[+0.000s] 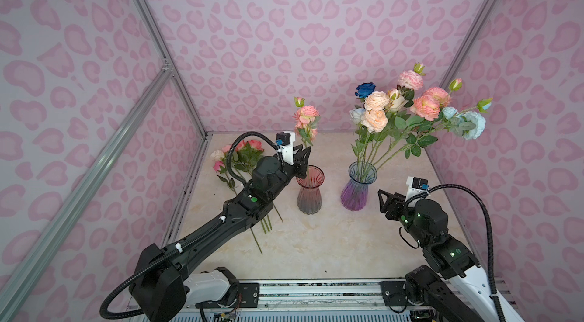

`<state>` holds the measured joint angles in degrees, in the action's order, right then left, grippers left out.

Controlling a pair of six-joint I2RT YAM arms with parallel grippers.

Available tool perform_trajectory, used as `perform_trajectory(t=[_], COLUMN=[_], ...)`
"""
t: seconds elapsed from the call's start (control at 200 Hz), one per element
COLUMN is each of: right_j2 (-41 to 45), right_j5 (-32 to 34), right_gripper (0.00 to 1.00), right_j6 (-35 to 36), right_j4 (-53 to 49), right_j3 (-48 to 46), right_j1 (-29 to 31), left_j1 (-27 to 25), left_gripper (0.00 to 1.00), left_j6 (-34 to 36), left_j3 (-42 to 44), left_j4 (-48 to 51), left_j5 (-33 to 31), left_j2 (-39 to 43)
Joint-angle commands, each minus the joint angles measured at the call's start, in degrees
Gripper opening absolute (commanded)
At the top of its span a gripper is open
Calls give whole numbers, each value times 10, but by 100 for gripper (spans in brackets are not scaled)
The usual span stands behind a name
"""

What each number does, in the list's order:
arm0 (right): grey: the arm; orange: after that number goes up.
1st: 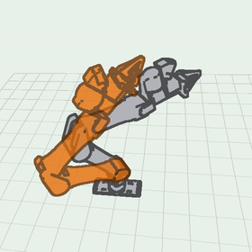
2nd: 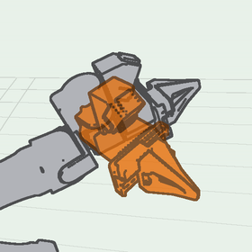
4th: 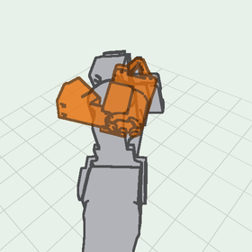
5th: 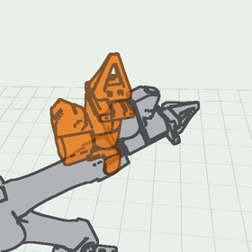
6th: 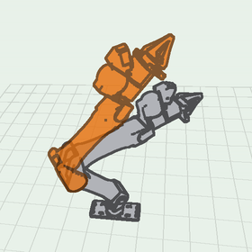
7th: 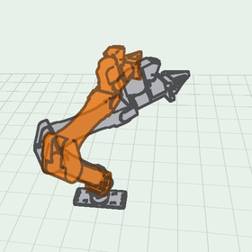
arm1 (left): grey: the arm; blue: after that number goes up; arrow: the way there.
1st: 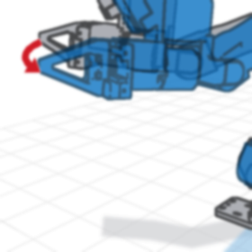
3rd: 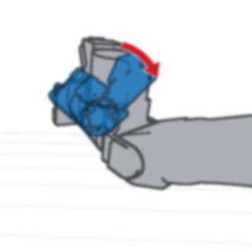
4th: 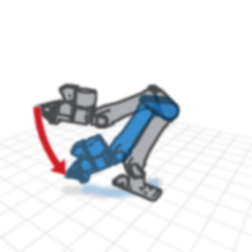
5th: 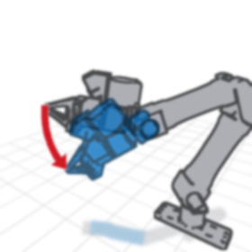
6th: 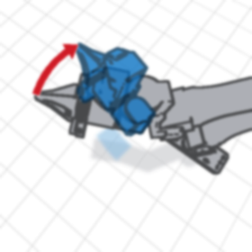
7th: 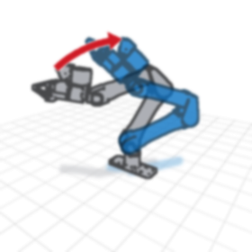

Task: Arrange the flowers into the vase
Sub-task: 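Lower the rose stem into the pink vase and open the left gripper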

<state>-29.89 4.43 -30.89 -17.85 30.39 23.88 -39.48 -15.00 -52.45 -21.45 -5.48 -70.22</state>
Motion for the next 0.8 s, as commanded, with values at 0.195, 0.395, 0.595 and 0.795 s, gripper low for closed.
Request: perform_trajectory(t=[0.195,0.395,0.595,0.795], right_j2=[-1,-17,-38,-15], right_j5=[-4,-15,-33,-27], right_gripper=[68,68,68,69], right_j6=[-3,-7,-17,-19], right_j4=[14,30,46,30], right_j3=[-1,-6,-9,-18], right_j1=[1,1,1,1], left_j1=[16,226,227,214], left_gripper=[51,66,64,62], left_j6=[-31,-178,-105,-36], left_j3=[94,17,-161,-285], left_j4=[129,413,485,530], left_j5=[-256,-146,-101,-138], left_j2=[149,-15,-306,-458])
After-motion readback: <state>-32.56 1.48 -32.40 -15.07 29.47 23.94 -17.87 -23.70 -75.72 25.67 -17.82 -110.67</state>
